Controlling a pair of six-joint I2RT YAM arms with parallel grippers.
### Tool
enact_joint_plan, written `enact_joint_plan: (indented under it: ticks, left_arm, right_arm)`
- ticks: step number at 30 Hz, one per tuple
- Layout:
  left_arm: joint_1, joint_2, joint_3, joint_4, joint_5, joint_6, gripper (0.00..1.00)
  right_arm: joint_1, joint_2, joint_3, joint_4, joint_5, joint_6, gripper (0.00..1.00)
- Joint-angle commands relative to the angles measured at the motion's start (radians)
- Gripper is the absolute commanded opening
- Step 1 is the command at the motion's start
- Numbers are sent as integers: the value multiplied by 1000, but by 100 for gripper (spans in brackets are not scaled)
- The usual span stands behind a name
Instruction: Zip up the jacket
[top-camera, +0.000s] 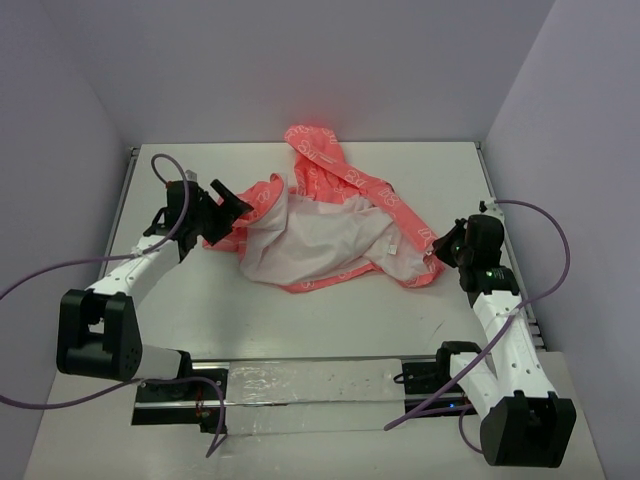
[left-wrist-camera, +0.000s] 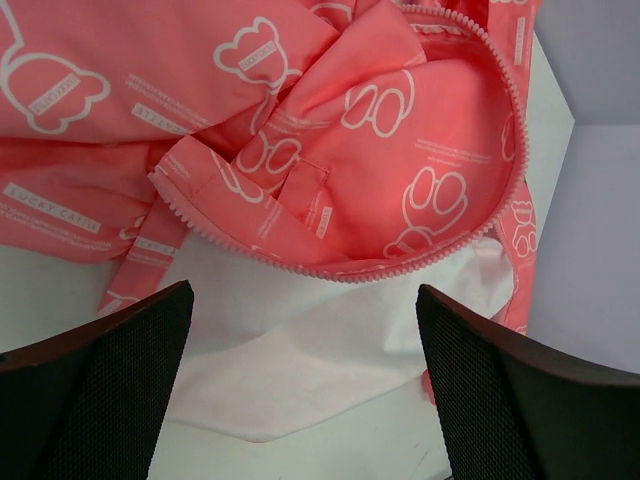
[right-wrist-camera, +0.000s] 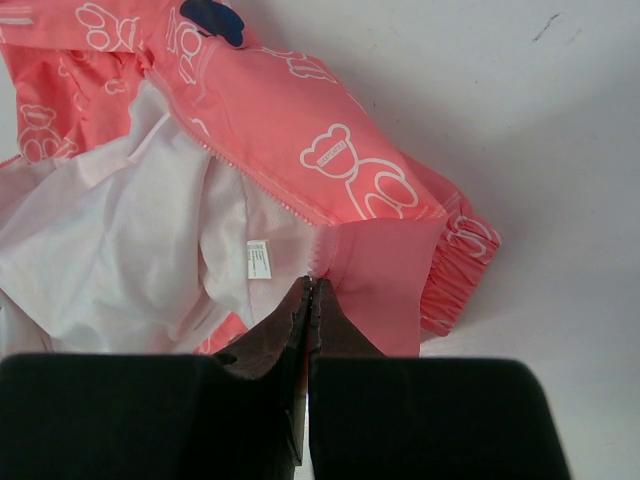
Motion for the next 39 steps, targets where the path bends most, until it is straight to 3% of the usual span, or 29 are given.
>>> enact_joint_plan:
  ticks: [1, 3, 5, 8, 15, 17, 18, 19, 20, 23, 29, 33, 36, 39]
  left_arm:
    - [7, -17, -21, 80, -31, -125, 99]
    - [7, 4, -18, 90, -31, -152, 98]
    - [13, 45, -2, 90, -31, -194, 89]
    - [14, 89, 6, 100, -35, -248, 83]
    - [30, 154, -11, 152, -34, -376, 88]
    - [40, 163, -38, 191, -18, -417, 82]
    - [43, 167, -46, 212, -12, -425, 76]
    - [47, 171, -49, 224, -13, -429, 58]
    - [49, 173, -45, 221, -14, -425, 32]
    - [49, 163, -14, 184, -10, -376, 2]
    - [49, -34, 17, 15, -50, -253, 0]
    - [21, -187, 59, -258, -95, -224, 0]
    - [-88, -348, 13, -353, -142, -318, 0]
    - [-280, -450, -53, -349, -187, -464, 0]
  right_arm:
    - [6, -10, 25, 29, 9, -7, 0]
    - [6, -9, 25, 29, 11, -5, 0]
    - [6, -7, 24, 27, 19, 1, 0]
    - [6, -13, 21, 18, 27, 1, 0]
    - [6, -29, 29, -2, 46, -12, 0]
    - [6, -30, 33, -8, 48, -11, 0]
    - [6, -31, 35, -8, 47, -11, 0]
    - [6, -33, 37, -10, 47, -10, 0]
    - [7, -36, 38, -11, 48, -9, 0]
    - [6, -41, 41, -18, 49, -8, 0]
    - [6, -48, 65, -22, 30, -12, 0]
    - [6, -67, 58, -5, -6, -15, 0]
    - [6, -83, 36, 10, -17, -3, 0]
    - [7, -86, 22, 19, -29, 6, 0]
